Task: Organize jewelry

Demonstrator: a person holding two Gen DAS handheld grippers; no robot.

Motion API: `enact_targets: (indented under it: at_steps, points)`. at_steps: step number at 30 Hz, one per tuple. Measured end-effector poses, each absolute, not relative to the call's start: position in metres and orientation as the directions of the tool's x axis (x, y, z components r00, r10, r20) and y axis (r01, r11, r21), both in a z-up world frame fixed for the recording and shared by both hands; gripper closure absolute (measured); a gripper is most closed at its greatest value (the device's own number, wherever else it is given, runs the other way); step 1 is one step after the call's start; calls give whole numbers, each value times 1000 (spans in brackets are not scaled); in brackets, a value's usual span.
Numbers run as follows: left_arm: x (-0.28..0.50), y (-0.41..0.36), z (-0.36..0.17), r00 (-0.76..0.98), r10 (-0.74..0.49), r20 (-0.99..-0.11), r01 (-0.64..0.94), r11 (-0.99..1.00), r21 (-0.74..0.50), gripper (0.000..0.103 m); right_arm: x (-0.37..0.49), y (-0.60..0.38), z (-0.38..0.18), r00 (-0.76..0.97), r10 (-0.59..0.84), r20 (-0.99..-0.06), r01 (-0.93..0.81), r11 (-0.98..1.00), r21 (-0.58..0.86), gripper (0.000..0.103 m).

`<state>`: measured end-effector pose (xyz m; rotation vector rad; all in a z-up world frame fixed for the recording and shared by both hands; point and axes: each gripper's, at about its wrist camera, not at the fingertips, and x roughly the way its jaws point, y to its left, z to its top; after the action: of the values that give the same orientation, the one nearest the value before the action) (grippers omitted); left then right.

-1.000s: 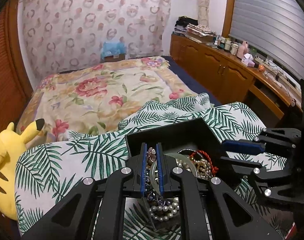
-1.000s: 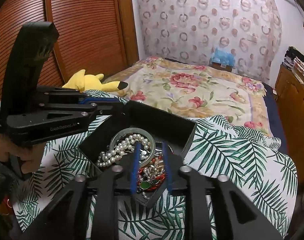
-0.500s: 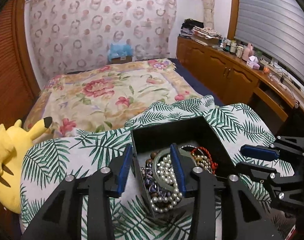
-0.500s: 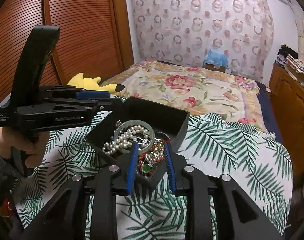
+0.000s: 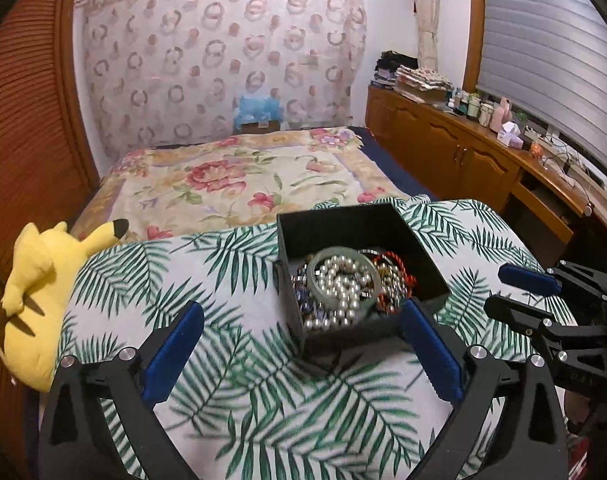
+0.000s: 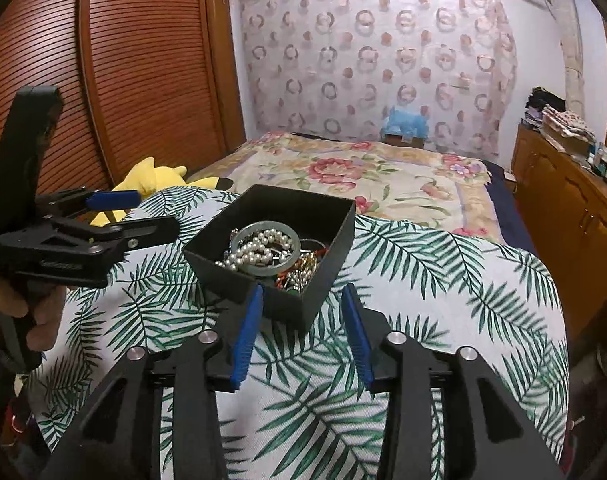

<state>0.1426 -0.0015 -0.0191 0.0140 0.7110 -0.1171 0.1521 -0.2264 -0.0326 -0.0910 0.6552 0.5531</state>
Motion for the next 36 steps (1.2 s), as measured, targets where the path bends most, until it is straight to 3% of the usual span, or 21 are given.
enact_targets:
  at_steps: [5, 8, 11, 15, 25, 36]
  points:
    - [122, -4, -21, 749, -99, -655, 110, 994, -24, 8, 136, -231, -33, 683, 433, -588, -477, 874, 88, 34]
    - [108, -4, -19, 761, -87, -643, 100, 995, -17, 8, 127, -235, -30, 705, 408, -581, -444, 892, 87, 31]
    - [92, -5, -12, 783, -79, -617, 88, 996, -15, 8, 114, -240, -23, 734, 393, -554, -415, 905, 92, 13]
    - [73, -5, 0, 811, -74, -580, 77, 997, -20, 8, 97, -244, -11, 769, 373, -519, -390, 917, 81, 3]
    - [33, -11, 18, 844, -45, -534, 47, 999, -10, 8, 66, -261, 14, 830, 338, -444, -339, 937, 81, 3]
    - [20, -13, 22, 852, -38, -521, 40, 999, -7, 8, 54, -266, 19, 841, 332, -428, -327, 941, 88, 3]
